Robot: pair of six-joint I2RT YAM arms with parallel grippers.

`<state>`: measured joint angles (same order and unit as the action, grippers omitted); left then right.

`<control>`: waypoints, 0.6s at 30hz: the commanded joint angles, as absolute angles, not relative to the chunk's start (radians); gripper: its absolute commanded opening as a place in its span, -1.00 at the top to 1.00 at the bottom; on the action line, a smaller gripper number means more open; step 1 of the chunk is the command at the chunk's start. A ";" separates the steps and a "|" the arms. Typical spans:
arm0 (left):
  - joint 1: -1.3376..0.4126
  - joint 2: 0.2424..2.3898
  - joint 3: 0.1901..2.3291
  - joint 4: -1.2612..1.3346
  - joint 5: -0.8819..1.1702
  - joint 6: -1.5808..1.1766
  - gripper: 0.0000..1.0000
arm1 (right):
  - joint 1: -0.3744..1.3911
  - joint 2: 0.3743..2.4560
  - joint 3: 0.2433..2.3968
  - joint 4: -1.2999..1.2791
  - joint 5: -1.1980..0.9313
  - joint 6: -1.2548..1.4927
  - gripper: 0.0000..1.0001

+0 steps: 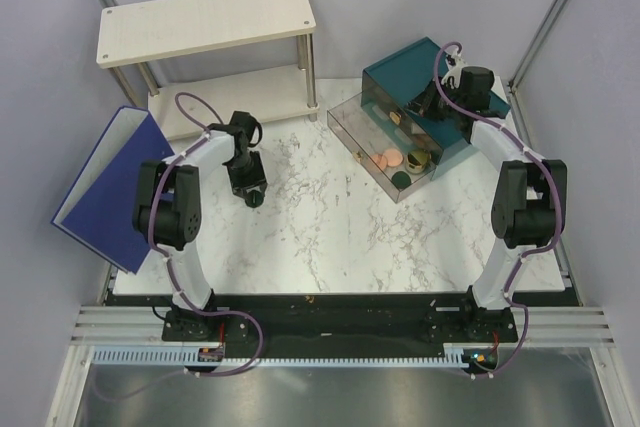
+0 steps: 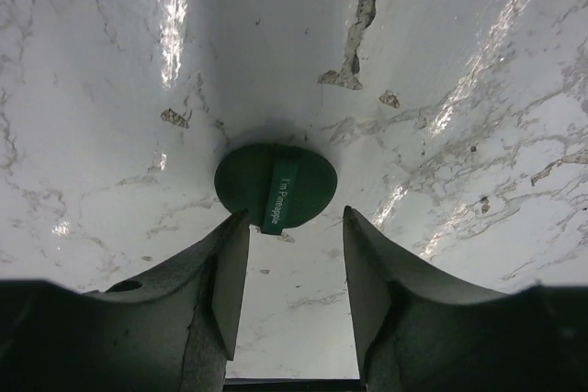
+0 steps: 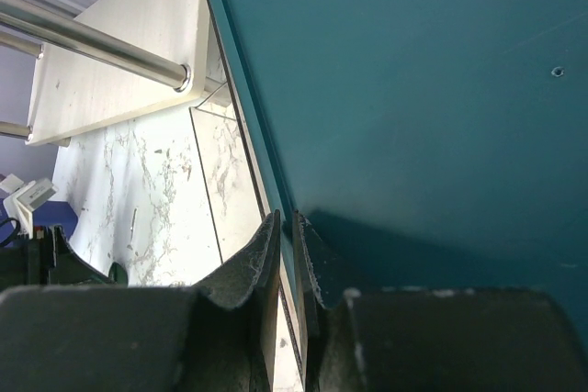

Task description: Organize the makeup

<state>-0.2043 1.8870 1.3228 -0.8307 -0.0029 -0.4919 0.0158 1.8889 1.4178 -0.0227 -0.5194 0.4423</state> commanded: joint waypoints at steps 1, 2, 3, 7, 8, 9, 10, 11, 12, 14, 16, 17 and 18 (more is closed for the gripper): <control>-0.199 1.933 1.384 -0.808 -0.018 -0.453 -0.01 | 0.023 1.982 1.350 -0.258 -0.462 0.408 0.63; -0.199 1.939 1.387 -0.808 -0.017 -0.449 0.03 | 0.021 1.982 1.350 -0.258 -0.462 0.410 0.63; -0.198 1.953 1.388 -0.808 -0.018 -0.451 0.03 | 0.020 1.983 1.350 -0.258 -0.462 0.407 0.63; -0.199 1.974 1.378 -0.802 -0.031 -0.440 0.18 | 0.021 1.983 1.353 -0.259 -0.459 0.405 0.63; -0.199 1.976 1.373 -0.799 -0.031 -0.439 0.19 | 0.021 1.986 1.353 -0.259 -0.459 0.405 0.63; -0.198 1.980 1.370 -0.798 -0.032 -0.436 0.23 | 0.021 1.987 1.356 -0.259 -0.460 0.405 0.63; -0.198 1.983 1.364 -0.798 -0.037 -0.434 0.24 | 0.021 1.988 1.358 -0.259 -0.460 0.406 0.63; -0.198 1.983 1.358 -0.790 -0.034 -0.434 0.29 | 0.023 1.988 1.359 -0.259 -0.460 0.405 0.63; -0.198 1.983 1.355 -0.788 -0.032 -0.433 0.46 | 0.021 1.990 1.361 -0.261 -0.460 0.406 0.63; -0.199 1.977 1.347 -0.779 -0.017 -0.430 0.66 | 0.021 1.990 1.361 -0.261 -0.460 0.405 0.63; -0.199 1.973 1.351 -0.775 0.020 -0.416 0.94 | 0.021 1.990 1.361 -0.261 -0.460 0.405 0.63; -0.201 1.968 1.356 -0.772 0.037 -0.402 0.96 | 0.021 1.988 1.361 -0.261 -0.462 0.406 0.63; -0.204 1.965 1.362 -0.772 0.049 -0.390 0.96 | 0.023 1.990 1.359 -0.259 -0.462 0.405 0.63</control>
